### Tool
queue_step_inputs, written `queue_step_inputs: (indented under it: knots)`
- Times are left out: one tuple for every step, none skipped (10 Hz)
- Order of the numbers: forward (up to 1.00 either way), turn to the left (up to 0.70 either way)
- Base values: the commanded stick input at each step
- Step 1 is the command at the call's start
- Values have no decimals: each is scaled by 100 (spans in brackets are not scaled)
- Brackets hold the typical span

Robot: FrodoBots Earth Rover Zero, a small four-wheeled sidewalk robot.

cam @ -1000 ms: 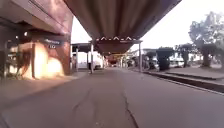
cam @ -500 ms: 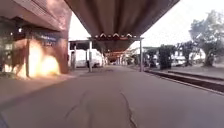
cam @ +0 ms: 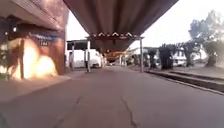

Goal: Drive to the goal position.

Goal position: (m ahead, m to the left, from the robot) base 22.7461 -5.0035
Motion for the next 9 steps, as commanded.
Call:
queue_step_inputs:
  knots:
    - [70,0]
    - [70,0]
    - [70,0]
    - [70,0]
    - [70,0]
    - [70,0]
    - [70,0]
    - [70,0]
    - [70,0]
